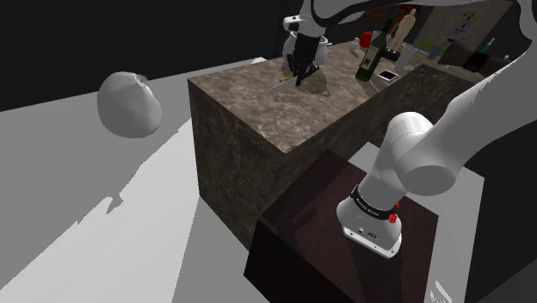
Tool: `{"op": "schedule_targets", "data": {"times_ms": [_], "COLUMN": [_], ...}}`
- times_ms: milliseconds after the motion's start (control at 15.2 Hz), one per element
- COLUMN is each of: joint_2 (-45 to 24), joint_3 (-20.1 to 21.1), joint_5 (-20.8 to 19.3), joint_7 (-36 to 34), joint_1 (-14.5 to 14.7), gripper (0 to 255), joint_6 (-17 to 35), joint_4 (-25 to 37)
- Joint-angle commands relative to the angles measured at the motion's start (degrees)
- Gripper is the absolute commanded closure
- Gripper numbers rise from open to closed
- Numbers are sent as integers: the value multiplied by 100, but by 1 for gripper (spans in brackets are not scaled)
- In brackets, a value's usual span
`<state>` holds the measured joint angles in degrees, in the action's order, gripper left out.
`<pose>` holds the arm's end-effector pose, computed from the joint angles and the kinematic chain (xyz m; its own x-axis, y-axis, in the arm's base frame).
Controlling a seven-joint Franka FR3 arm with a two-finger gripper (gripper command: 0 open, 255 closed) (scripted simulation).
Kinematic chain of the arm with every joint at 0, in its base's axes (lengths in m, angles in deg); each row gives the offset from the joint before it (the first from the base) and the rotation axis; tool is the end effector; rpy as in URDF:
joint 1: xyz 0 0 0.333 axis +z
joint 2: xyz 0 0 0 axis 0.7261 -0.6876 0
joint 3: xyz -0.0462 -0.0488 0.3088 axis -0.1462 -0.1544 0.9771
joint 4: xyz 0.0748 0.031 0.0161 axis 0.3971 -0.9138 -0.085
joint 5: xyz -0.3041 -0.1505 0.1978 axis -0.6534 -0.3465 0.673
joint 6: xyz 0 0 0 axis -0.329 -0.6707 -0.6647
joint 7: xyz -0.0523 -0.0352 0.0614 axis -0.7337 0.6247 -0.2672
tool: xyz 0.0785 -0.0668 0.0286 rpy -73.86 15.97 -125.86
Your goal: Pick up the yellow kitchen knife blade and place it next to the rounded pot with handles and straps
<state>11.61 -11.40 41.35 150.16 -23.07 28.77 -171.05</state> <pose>0.4272 -0.1164 0.4579 0.0911 0.9956 -0.0211 0.9958 -0.0911 -0.0017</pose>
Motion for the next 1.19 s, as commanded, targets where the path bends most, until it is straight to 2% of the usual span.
{"op": "schedule_targets", "data": {"times_ms": [0, 1122], "joint_2": [25, 176], "joint_3": [29, 298], "joint_5": [18, 141], "joint_7": [12, 51], "joint_1": [6, 57], "gripper": [255, 255], "joint_6": [-171, -1496], "joint_4": [146, 1321]}}
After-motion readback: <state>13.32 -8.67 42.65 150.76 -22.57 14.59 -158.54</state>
